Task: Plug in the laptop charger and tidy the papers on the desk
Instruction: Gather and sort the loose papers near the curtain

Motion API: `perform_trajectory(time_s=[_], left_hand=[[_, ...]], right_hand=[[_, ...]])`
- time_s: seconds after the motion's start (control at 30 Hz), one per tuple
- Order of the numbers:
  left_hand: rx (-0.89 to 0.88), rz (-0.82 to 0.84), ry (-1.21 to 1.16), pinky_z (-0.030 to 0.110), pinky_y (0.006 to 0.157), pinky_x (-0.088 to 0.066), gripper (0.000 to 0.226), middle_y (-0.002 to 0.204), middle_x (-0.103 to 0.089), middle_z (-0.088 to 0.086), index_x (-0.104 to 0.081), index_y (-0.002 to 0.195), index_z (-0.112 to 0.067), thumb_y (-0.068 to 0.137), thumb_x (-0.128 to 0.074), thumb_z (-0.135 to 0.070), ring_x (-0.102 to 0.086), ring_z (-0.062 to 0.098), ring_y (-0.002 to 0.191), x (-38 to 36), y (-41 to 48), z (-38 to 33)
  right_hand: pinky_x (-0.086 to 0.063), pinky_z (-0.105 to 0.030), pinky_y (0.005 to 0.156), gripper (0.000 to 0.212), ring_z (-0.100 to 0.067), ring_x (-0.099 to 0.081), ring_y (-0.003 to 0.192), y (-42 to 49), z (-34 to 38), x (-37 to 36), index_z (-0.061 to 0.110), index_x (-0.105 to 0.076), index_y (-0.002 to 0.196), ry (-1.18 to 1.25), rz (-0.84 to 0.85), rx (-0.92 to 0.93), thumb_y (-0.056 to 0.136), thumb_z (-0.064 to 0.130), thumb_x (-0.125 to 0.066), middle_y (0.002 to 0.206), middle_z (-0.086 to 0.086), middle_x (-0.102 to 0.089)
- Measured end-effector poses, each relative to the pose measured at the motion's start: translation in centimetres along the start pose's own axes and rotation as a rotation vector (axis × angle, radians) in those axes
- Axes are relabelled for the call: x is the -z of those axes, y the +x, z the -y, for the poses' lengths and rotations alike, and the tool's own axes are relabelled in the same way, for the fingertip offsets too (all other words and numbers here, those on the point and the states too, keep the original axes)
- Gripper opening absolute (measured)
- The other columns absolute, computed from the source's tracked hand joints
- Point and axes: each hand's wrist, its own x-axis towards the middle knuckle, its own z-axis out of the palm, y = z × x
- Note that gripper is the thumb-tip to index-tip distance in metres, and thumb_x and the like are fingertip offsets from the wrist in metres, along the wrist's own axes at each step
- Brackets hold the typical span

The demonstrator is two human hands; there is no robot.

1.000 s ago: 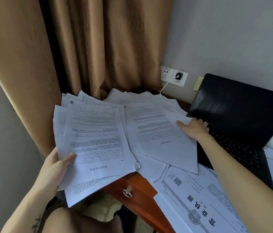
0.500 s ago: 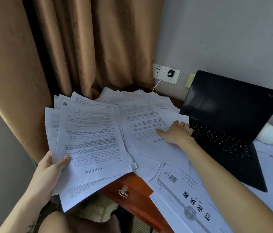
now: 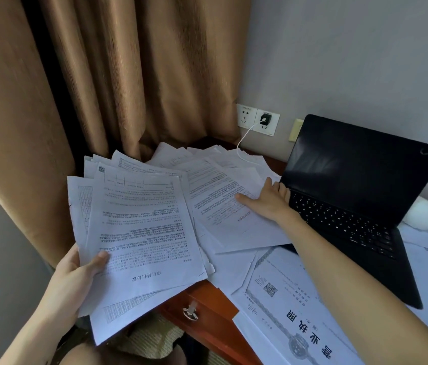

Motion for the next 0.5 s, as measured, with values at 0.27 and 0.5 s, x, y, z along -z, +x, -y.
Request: perform_trajectory(time_s=[0.27,0.5], left_hand=[[-0.007,-0.012,0.005,0.054,0.090,-0.058,0.027,0.107,-0.080,0.000,-0.067,0.122,-0.029,0.101,-0.064,-0.011,-0.077,0.033,0.095,-0.5,-0.1,0.2],[0.006,-0.009,0.000,0.060,0.094,-0.056,0.028,0.109,-0.080,0.001,-0.066,0.123,-0.029,0.102,-0.064,-0.010,-0.076,0.035,0.099,-0.6,-0.1,0.4]], right_hand=[[0.005,-0.063,0.121,0.147,-0.042,0.001,0.154,2.4,1.0,2.5,0.010,0.004,0.161,-0.228,0.157,-0.063,0.058,0.098,-0.056,0.166,-0.023,-0.009],[-0.015,-0.056,0.119,0.137,-0.040,-0.019,0.149,2.5,0.8,3.1,0.006,-0.019,0.155,-0.233,0.106,-0.058,0.058,0.086,-0.072,0.160,-0.021,-0.024]])
